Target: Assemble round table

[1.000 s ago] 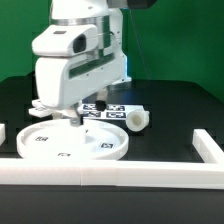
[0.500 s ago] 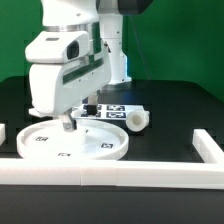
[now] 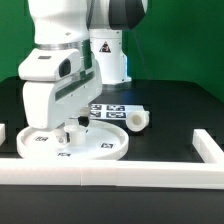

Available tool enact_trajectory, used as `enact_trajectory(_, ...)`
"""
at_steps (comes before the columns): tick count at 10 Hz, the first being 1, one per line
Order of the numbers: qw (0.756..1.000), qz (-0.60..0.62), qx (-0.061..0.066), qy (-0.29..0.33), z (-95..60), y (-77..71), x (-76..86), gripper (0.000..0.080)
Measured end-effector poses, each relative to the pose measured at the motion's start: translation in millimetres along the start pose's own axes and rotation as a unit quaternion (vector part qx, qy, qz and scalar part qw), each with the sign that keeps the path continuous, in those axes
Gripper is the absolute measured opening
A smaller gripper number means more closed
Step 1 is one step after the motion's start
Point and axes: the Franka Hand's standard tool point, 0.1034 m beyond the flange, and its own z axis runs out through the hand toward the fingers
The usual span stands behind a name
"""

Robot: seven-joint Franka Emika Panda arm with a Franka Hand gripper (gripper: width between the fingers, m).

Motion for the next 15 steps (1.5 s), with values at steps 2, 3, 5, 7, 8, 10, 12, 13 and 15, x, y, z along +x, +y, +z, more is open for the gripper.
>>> enact_trajectory(2,1.0,0.0,0.001,0.0,1.5,-0.5,0.5,0.0635)
enact_trajectory(3,1.0,0.0,0.001,0.0,1.5,-0.5,0.2,0.0635)
enact_trajectory(5,1.0,0.0,0.001,0.0,0.9,-0.1,0.3,0.041)
enact_trajectory(7,1.0,0.0,0.001,0.0,0.9,0.0,0.3,0.041)
enact_trajectory(8,1.0,0.0,0.001,0.0,0.9,0.0,0.3,0.041)
enact_trajectory(10,1.0,0.007,0.001,0.0,0.8,0.6,5.1,0.041)
enact_trajectory(12,1.0,0.0,-0.003,0.008,3.7,5.8,43.1,0.0412)
enact_trajectory(13,1.0,0.009,-0.006,0.01,4.5,5.9,56.4,0.0412)
enact_trajectory(15,1.0,0.025,-0.004,0.011,6.4,-1.7,76.5,0.0412)
